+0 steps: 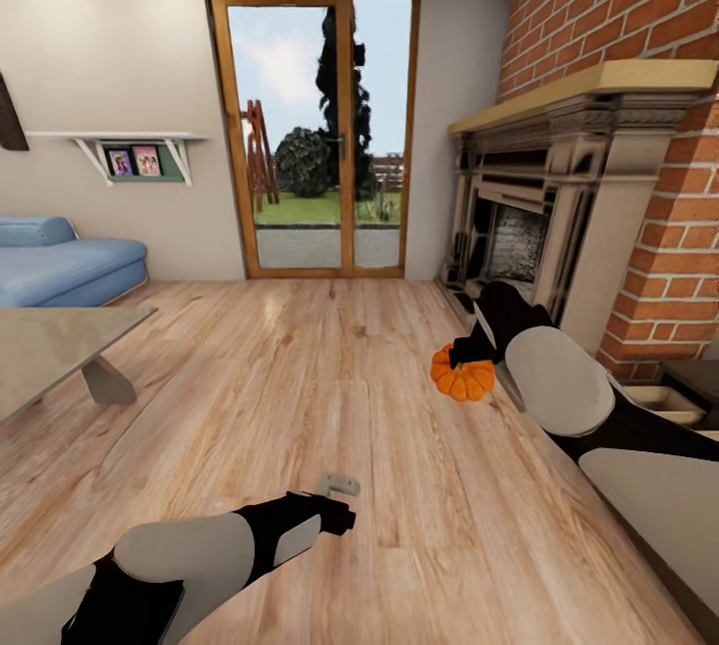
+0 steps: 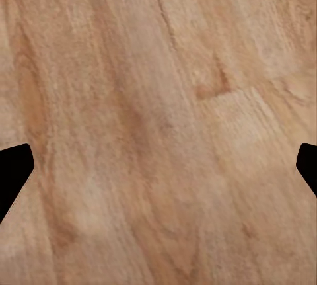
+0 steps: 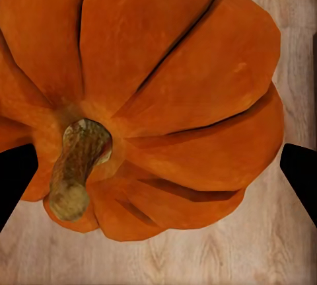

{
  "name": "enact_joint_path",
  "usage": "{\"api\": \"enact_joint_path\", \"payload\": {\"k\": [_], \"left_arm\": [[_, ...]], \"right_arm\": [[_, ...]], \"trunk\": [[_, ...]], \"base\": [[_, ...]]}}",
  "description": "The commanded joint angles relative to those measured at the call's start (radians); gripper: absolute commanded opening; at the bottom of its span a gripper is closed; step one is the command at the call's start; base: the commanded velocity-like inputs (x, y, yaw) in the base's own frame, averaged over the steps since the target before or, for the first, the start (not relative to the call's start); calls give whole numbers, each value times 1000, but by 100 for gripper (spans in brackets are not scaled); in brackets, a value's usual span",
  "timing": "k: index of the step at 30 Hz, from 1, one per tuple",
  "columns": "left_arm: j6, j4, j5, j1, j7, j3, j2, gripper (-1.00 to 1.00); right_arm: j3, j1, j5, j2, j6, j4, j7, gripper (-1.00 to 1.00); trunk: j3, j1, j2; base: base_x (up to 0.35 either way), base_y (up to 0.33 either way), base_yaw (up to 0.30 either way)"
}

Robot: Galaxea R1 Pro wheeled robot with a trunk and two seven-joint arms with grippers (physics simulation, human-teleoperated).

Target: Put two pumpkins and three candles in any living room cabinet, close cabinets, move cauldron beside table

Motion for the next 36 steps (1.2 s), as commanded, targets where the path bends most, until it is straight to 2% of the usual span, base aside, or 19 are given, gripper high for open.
{"api": "enact_joint_path", "payload": {"k": [1,8,22,36], "left_arm": [[1,-2,3,-1,6,-3,0,100],[1,-3,3,-1,6,-4,-1,100],[0,-4,3,-1,6,-5,-2,100],[0,-4,3,-1,6,-5,-3,100]], "right_arm": [[-6,0,11,1,2,-1,8,-100],[-4,0,11,-4,2,33,8,-100],[-3,0,23,-10,2,78,8,-100],[-2,0,27,-12,2,84,8,-100]], "trunk": [[3,-1,0],[27,-4,2],[59,-10,5],[91,-16,8]], "base": [[0,0,0],[0,0,-68],[0,0,-10],[0,0,0]]}}
